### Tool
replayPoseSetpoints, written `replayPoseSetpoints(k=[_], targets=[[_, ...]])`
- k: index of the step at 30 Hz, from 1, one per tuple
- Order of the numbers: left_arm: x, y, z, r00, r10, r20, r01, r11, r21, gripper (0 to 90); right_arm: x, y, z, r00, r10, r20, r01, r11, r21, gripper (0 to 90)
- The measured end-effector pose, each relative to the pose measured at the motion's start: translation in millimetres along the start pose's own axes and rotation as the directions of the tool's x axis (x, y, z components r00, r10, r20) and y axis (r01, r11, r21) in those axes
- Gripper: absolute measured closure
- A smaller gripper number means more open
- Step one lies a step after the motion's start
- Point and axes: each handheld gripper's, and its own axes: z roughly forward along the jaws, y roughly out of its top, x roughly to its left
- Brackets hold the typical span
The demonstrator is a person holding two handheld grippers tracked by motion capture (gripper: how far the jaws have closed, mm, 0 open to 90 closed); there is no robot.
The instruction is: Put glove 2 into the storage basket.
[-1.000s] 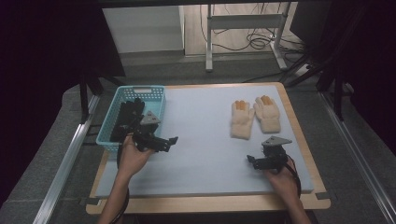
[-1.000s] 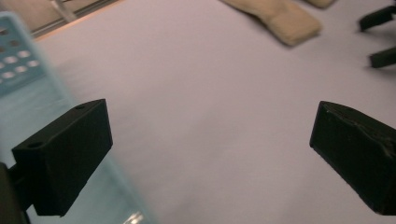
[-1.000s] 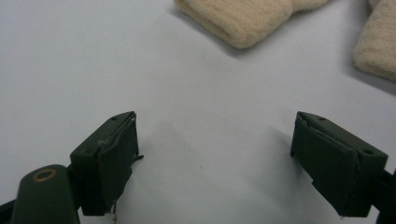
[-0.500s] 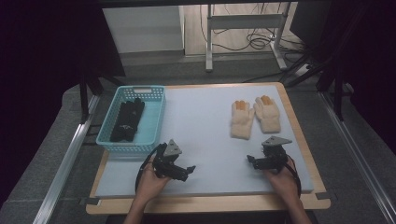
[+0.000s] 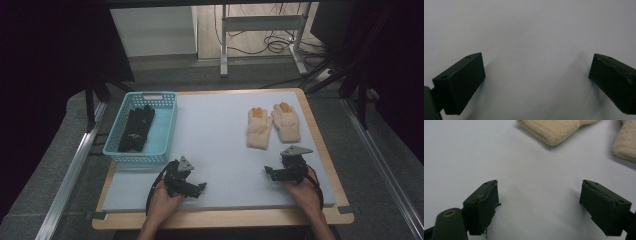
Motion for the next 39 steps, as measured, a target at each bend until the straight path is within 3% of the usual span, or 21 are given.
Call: replayPoseSetpoints(k=[5,9,17,23,34,37,39], targets=[[0.2,-0.3,0.1,1.0,-0.002,0.001,0.002,1.0,-0.002,0.8,-6.7,8.7,-1.2,0.9992,0.036,-0.018,-0.036,0.999,-0.001,17.0],[-0.1,-0.6,0.0,1.0,-0.005,-0.002,0.005,1.0,-0.005,1.1,-13.9,22.9,-0.4,0.9965,0.06,-0.058,-0.06,0.998,-0.008,18.2],[0.1,-0.7,-0.1,1.0,-0.003,-0.001,0.003,1.0,-0.006,1.3,-26.2,50.4,5.8,0.9966,0.078,-0.026,-0.078,0.997,-0.027,20.3],[0.1,-0.8,0.0,1.0,-0.002,-0.002,0.002,1.0,-0.008,1.4,-38.6,66.6,22.4,0.9993,0.029,0.025,-0.029,1.0,-0.002,25.9],[0.0,-0.9,0.0,1.0,-0.003,-0.003,0.003,0.9999,-0.01,1.5,-53.0,96.7,46.6,0.9999,0.013,-0.004,-0.013,1.0,0.016,46.2],[0.1,-0.9,-0.2,1.0,-0.001,-0.002,0.001,1.0,-0.008,1.5,-53.5,105.3,60.0,0.9999,0.009,-0.006,-0.009,0.999,0.036,46.1],[0.2,-0.9,-0.2,1.0,0.0,-0.003,0.0,1.0,-0.008,1.5,-52.6,108.5,69.0,1.0,0.005,-0.009,-0.004,0.999,0.036,36.0]])
